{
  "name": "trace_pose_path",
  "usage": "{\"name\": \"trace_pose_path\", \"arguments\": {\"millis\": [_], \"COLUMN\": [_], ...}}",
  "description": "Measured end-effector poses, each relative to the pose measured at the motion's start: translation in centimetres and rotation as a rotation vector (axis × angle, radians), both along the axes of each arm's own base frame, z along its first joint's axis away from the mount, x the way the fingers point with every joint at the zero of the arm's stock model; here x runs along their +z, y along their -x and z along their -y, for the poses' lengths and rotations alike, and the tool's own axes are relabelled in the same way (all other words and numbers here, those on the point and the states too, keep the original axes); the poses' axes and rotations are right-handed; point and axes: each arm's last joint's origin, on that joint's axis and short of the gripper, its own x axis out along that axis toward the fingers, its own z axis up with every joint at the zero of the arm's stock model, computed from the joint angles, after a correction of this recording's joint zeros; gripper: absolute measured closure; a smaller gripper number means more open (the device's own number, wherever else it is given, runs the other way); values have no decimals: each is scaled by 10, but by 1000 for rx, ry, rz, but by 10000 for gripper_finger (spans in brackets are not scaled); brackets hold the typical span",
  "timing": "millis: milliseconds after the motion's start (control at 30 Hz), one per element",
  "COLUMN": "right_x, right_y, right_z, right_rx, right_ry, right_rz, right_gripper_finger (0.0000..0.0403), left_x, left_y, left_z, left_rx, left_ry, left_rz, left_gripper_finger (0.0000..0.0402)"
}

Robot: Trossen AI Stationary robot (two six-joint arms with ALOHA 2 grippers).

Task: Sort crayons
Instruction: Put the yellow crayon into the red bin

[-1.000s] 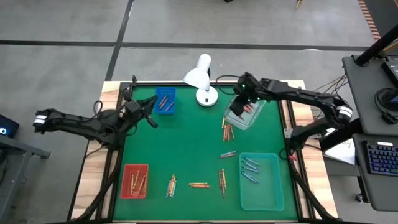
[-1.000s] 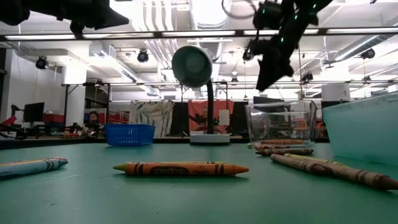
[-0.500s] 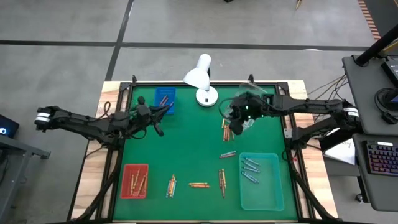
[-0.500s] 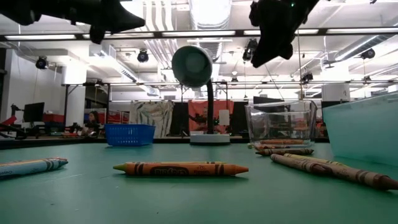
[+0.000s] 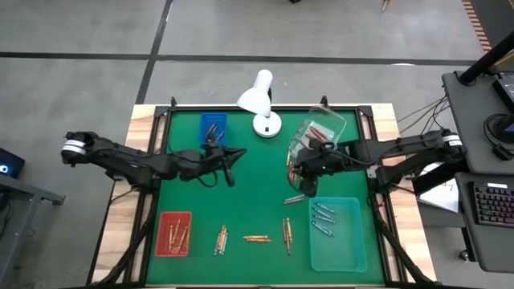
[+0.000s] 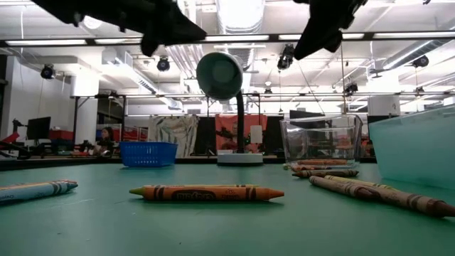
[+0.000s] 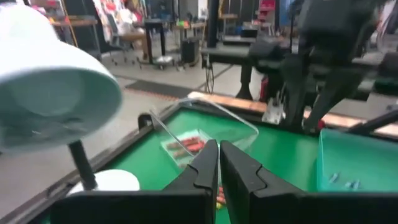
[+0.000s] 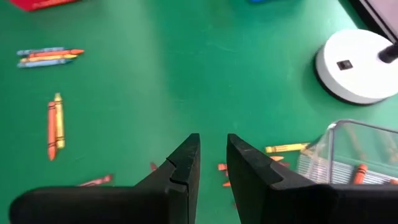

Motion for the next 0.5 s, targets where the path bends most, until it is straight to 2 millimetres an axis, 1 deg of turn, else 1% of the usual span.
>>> {"name": "trace_pose_path", "arguments": {"millis": [233, 500], "right_x": [5, 6], "right_y": [8, 23], "right_z": [-14, -15], "right_rx": [49, 42], "right_ry": [7, 10], "right_rz": [25, 49], "right_gripper_finger": [335, 335], "left_x": [-24, -58], "left_y": [-44, -93], "left_z": [6, 11], "left_rx": [-1, 2], "left_ry": [5, -5], "left_rz": [-106, -205], "left_gripper_finger": [400, 400]}}
